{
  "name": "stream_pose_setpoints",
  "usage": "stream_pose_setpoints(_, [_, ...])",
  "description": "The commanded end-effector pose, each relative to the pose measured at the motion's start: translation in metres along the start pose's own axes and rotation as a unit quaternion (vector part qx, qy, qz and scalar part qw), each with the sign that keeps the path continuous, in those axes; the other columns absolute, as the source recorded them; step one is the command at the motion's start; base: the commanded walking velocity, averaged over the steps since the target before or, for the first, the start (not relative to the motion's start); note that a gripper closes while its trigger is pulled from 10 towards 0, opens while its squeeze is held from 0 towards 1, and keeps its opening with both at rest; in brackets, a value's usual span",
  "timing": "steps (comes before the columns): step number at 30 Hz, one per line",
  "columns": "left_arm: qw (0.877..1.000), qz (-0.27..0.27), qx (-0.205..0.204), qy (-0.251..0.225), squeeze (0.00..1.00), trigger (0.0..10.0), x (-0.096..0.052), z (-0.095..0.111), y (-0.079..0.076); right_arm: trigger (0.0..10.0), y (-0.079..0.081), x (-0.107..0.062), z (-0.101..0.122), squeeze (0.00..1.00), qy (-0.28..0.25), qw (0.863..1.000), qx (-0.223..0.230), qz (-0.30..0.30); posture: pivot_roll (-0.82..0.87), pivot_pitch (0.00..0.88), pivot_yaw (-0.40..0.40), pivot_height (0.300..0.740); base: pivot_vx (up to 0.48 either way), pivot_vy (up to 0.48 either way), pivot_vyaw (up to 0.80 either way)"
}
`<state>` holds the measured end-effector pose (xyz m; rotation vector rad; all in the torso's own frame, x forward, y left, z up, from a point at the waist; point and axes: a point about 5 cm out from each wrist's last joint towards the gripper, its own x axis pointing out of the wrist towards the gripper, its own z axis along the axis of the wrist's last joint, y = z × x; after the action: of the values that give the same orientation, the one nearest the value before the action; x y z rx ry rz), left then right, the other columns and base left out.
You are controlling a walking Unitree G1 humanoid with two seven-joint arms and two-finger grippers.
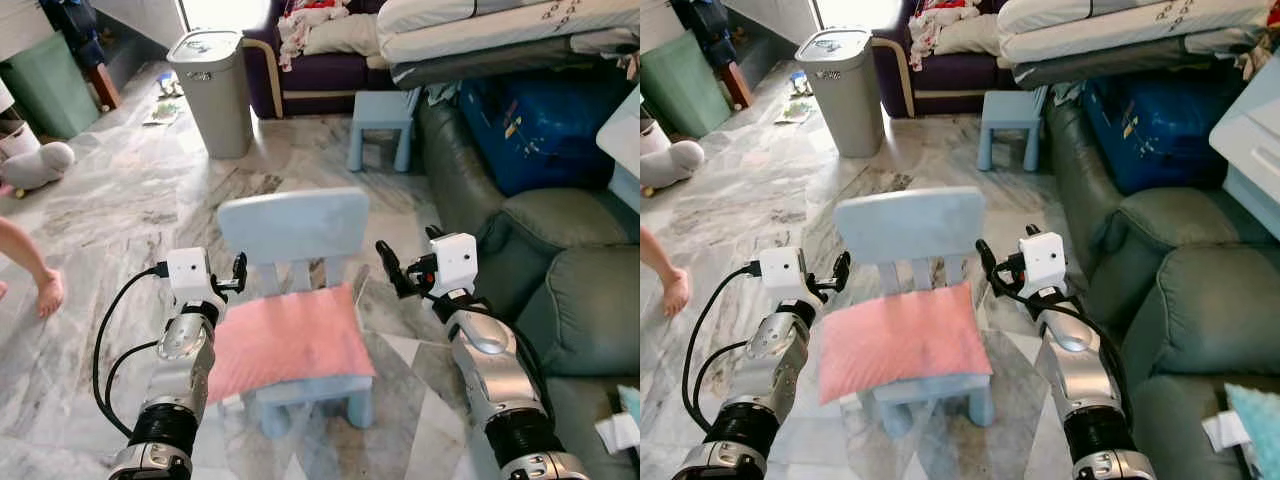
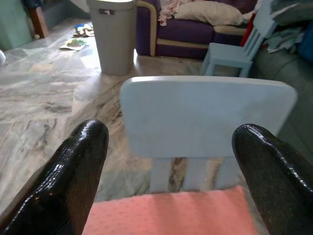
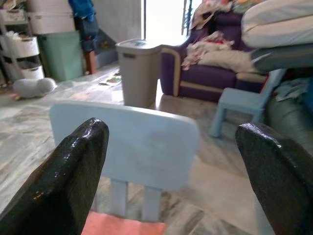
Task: Move the pillow to the sofa
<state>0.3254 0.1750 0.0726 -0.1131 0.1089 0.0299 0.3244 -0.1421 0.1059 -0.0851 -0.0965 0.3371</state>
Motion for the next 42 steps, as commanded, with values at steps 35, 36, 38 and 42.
stream_pose_setpoints(35, [0.997,0.068,0.032,0.036,0.0,10.0,-0.018,-0.012,0.04,10.0,0.016,-0.015,-0.012,0.0,0.014,0.999,0.04,0.0,-0.06,0.22,0.054,0.74,0.059,0.0,0.2])
stream_pose_setpoints(36, [0.996,0.072,0.033,0.039,0.0,10.0,-0.02,-0.014,0.044,10.0,0.016,-0.017,-0.014,0.0,0.017,0.999,0.043,-0.001,-0.06,0.226,0.052,0.74,0.0,0.0,0.0])
stream_pose_setpoints(38, [0.994,0.082,0.042,0.05,0.0,10.0,-0.028,-0.02,0.055,10.0,0.016,-0.023,-0.017,0.0,0.026,0.999,0.046,0.001,-0.06,0.261,0.038,0.74,0.0,0.0,0.0])
stream_pose_setpoints(42, [0.993,0.099,0.046,0.051,0.0,10.0,-0.034,-0.019,0.067,10.0,0.015,-0.027,-0.019,0.0,0.039,0.997,0.065,0.0,-0.05,0.283,0.024,0.74,0.0,0.0,0.0])
